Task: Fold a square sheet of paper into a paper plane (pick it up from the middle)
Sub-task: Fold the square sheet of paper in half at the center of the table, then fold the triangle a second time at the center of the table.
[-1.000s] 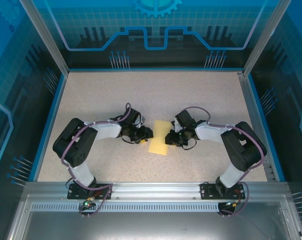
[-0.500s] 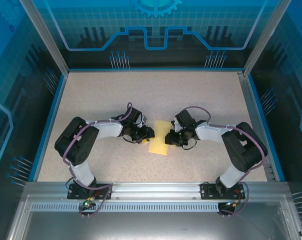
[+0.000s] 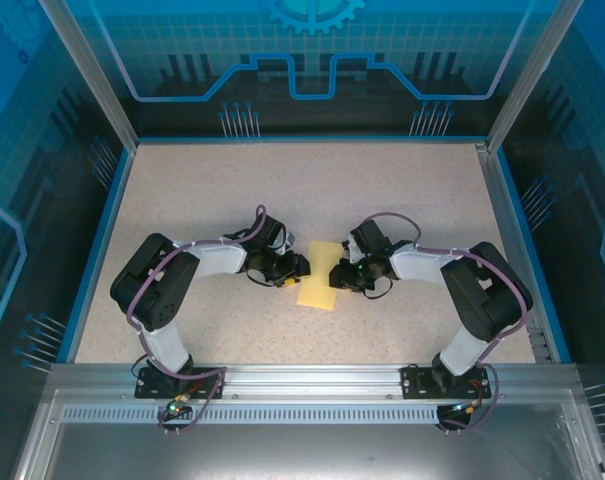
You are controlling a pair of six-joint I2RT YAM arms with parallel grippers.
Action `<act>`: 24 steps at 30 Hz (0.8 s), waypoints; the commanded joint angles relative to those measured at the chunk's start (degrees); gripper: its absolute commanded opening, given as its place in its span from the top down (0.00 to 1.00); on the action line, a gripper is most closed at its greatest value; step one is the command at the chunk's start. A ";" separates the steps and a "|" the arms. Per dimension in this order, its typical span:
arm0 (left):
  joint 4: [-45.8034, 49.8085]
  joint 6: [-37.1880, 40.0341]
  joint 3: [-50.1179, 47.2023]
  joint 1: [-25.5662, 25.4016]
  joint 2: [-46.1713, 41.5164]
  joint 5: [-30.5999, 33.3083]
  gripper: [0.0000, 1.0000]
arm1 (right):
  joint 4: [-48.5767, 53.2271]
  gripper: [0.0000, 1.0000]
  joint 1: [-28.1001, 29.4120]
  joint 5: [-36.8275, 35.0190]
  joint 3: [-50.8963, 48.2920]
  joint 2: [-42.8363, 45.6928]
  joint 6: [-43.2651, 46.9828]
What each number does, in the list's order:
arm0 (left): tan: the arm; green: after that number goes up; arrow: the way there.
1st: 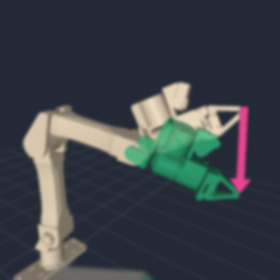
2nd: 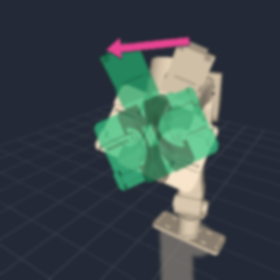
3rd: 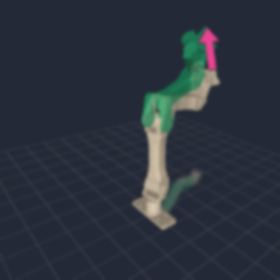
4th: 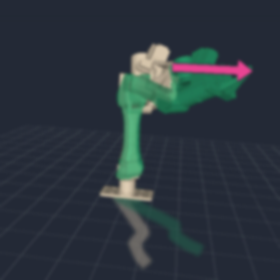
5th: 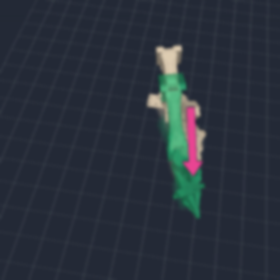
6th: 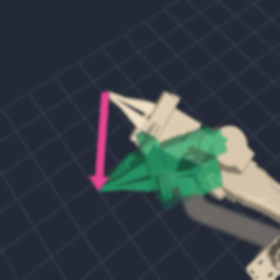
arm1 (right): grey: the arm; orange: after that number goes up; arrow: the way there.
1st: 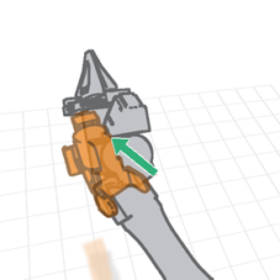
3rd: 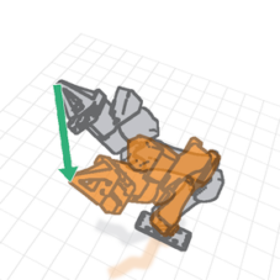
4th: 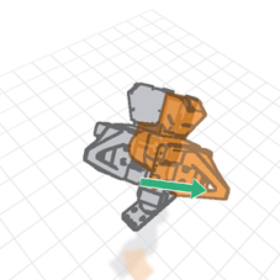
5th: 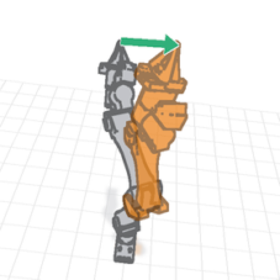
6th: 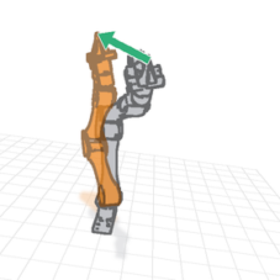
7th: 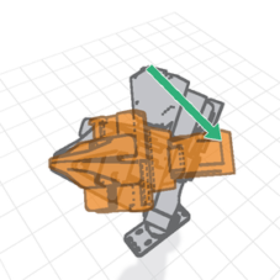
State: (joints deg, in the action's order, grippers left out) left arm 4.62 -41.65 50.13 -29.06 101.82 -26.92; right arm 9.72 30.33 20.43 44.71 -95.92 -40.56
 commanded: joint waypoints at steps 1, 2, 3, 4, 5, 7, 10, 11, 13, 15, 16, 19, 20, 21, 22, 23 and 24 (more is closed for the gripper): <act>1.13 -0.02 1.73 -0.41 1.47 -1.87 0.57 | -1.60 0.73 -0.21 0.19 -1.06 -1.85 -0.71; 1.19 0.07 1.73 -0.54 1.57 -1.95 0.57 | -1.81 0.73 -0.31 0.22 -1.29 -2.12 -0.71; 1.18 0.05 1.73 -0.49 1.68 -2.13 0.57 | -2.05 0.73 -0.27 0.31 -1.41 -2.32 -0.74; 1.22 -0.01 1.79 -0.57 1.82 -2.35 0.57 | -2.23 0.73 -0.41 0.40 -1.64 -2.33 -0.75; 1.11 -0.06 1.89 -0.66 1.97 -2.68 0.57 | -2.41 0.73 -0.36 0.44 -1.76 -2.42 -0.75; 0.97 -0.19 2.01 -0.90 2.26 -3.14 0.57 | -2.55 0.73 -0.48 0.45 -2.00 -2.38 -0.84; 1.21 -0.45 2.14 -1.18 2.46 -3.15 0.57 | -2.51 0.73 -0.53 0.34 -2.02 -2.41 -0.75; 1.24 -0.56 2.23 -1.24 2.65 -3.26 0.57 | -2.46 0.73 -0.53 0.28 -2.05 -2.34 -0.75; 1.29 -0.89 2.25 -1.24 2.77 -3.16 0.57 | -2.31 0.73 -0.61 0.24 -1.89 -2.43 -0.59; 1.28 -1.24 2.13 -1.18 2.62 -2.85 0.57 | -2.16 0.73 -0.67 0.25 -1.91 -2.43 -0.44; 1.23 -1.32 1.87 -1.19 2.28 -2.56 0.57 | -2.09 0.73 -0.72 0.24 -1.91 -2.39 -0.49; 2.58 -1.14 1.84 -1.25 1.63 -2.06 0.57 | -1.94 0.73 -0.81 0.15 -2.08 -2.15 -0.29; 2.58 -1.22 1.69 -1.18 1.38 -2.03 0.56 | -1.90 0.73 -0.88 0.16 -2.16 -2.08 -0.25; 2.58 -1.52 1.43 -1.33 1.18 -1.90 0.56 | -1.89 0.73 -0.91 0.10 -2.21 -2.08 -0.23; 2.41 -1.87 1.16 -1.34 0.80 -1.80 0.55 | -1.89 0.73 -0.97 0.00 -2.23 -2.05 -0.22; 2.41 -2.29 0.80 -1.27 0.46 -1.47 0.55 | -1.88 0.73 -1.02 0.08 -2.26 -2.08 -0.23; 2.63 -2.57 0.51 -1.31 0.01 -1.02 0.54 | -1.81 0.73 -1.06 0.08 -2.19 -2.16 -0.23</act>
State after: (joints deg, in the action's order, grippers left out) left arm 5.19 -42.37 51.29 -29.39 102.78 -27.90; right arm 7.44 29.58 22.00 43.90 -96.36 -40.95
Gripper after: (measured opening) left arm 0.455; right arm 0.267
